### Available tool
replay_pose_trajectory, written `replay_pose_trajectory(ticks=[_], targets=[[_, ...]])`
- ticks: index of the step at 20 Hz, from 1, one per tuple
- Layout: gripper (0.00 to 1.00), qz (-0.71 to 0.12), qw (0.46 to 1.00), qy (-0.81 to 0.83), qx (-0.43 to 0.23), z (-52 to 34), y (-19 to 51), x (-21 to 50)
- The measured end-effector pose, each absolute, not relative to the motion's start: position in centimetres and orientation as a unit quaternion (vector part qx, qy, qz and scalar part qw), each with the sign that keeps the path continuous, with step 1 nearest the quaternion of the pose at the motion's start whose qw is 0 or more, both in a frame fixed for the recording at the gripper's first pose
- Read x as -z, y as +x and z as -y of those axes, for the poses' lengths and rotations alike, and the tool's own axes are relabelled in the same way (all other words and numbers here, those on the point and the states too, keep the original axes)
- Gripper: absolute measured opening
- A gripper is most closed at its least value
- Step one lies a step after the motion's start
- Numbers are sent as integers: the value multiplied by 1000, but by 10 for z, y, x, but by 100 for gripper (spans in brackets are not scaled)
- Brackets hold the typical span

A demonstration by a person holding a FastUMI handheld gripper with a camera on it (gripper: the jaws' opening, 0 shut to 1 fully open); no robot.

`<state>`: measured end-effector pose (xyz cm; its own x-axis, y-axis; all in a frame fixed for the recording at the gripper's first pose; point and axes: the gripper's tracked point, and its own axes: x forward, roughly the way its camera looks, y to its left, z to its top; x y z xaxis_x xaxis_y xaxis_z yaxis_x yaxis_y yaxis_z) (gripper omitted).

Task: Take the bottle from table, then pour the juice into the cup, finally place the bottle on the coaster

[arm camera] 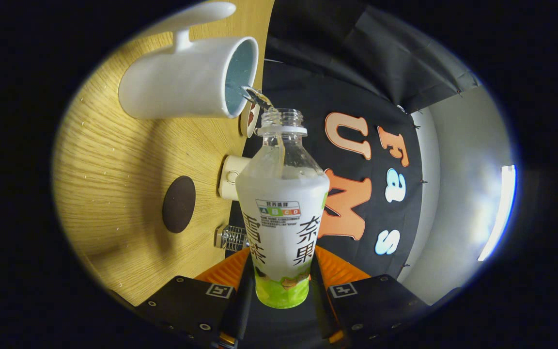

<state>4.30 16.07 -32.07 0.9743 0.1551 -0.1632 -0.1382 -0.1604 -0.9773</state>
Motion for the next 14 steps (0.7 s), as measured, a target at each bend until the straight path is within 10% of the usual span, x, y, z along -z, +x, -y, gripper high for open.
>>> replay_pose_trajectory(ticks=[14], targets=[[57,16,628,-768,-121,-164,44,316]])
